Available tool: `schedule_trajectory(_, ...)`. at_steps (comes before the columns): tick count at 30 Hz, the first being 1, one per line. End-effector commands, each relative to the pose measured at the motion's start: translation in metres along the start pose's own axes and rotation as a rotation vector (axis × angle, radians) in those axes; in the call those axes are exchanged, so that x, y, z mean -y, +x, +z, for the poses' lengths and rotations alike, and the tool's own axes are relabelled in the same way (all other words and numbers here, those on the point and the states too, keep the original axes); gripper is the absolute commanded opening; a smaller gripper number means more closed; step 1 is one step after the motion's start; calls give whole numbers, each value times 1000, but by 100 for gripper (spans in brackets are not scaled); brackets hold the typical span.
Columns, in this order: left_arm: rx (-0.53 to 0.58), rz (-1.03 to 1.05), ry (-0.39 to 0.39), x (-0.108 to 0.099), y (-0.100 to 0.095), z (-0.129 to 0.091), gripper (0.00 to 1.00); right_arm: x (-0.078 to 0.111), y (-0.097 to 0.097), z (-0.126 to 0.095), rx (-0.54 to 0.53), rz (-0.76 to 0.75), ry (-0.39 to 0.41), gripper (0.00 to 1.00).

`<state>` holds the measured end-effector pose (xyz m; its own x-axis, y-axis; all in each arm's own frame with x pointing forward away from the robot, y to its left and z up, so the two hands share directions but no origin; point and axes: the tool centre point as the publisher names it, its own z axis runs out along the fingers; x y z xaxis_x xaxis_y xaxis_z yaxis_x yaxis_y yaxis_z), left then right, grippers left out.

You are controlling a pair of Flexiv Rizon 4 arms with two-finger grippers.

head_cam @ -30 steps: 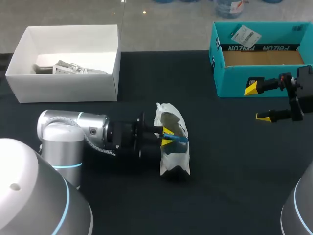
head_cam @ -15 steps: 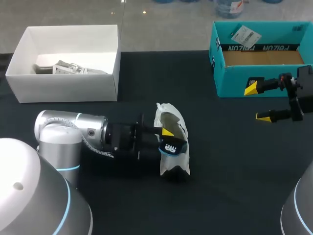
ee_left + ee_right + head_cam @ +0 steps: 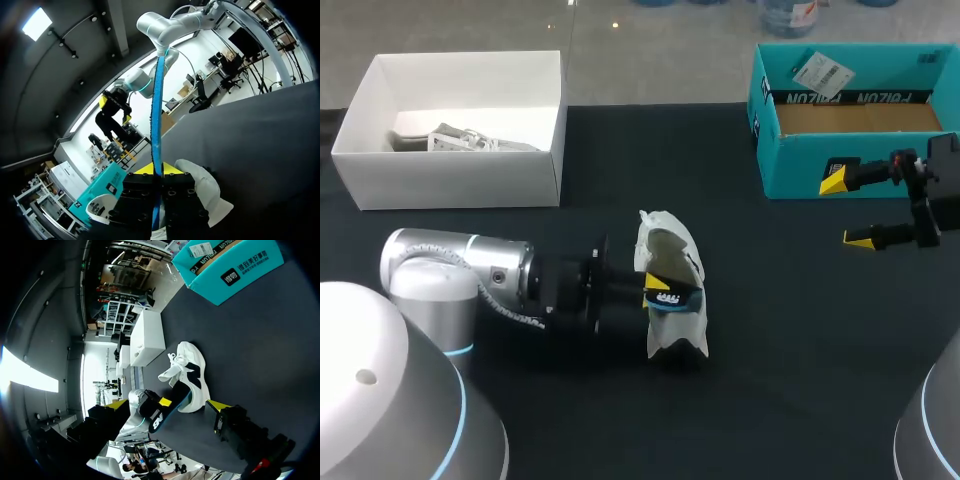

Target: Take the shoe out of the shoebox, open the shoe tongue, remove and reinsert the insole, then place the shoe into the shoebox

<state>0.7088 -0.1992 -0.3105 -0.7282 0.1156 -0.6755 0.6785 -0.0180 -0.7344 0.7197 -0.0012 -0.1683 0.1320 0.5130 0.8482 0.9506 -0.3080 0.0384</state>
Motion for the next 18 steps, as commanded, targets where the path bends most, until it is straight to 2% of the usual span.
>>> schedule_trajectory(1, -3, 2, -11, -2, 4, 4, 0, 1, 0, 1, 3, 2, -1, 100)
schedule_trajectory(10, 0, 10, -73, -24, 6, 11, 0, 1, 0, 1, 3, 2, -1, 100)
schedule_trajectory(18, 32, 9, -126, -40, 0, 8, 0, 1, 0, 1, 3, 2, -1, 100)
